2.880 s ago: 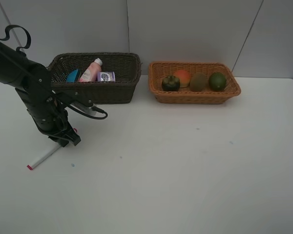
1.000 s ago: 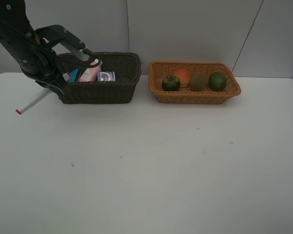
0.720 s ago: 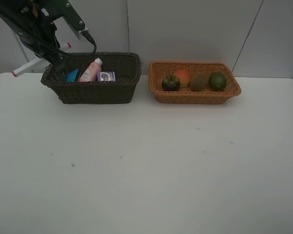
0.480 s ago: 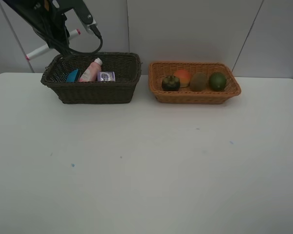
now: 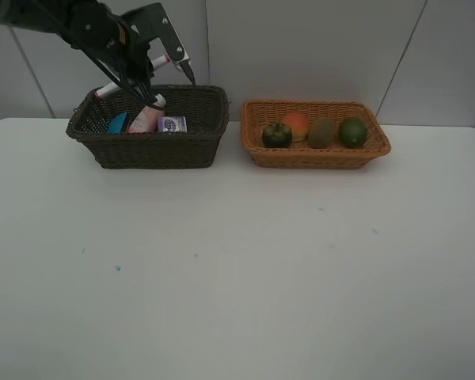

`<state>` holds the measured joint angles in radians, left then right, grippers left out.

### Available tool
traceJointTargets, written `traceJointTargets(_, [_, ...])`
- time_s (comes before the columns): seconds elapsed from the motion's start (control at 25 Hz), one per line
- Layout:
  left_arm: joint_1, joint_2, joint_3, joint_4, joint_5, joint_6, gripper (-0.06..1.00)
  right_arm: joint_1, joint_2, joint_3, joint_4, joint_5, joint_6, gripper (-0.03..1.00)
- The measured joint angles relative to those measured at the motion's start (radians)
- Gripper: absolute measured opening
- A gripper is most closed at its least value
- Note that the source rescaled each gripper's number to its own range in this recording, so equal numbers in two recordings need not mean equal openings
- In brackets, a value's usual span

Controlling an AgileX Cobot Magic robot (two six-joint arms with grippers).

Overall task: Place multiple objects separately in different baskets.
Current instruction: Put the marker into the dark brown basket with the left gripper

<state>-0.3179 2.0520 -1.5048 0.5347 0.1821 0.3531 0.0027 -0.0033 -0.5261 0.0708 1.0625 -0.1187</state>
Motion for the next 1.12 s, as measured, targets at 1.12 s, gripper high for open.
traceJointTargets(1.12, [-0.010, 0.059, -0.002, 0.000, -0.077, 0.001, 0.29, 0.000, 0.000, 0.000, 0.000, 0.000, 0.000, 0.99])
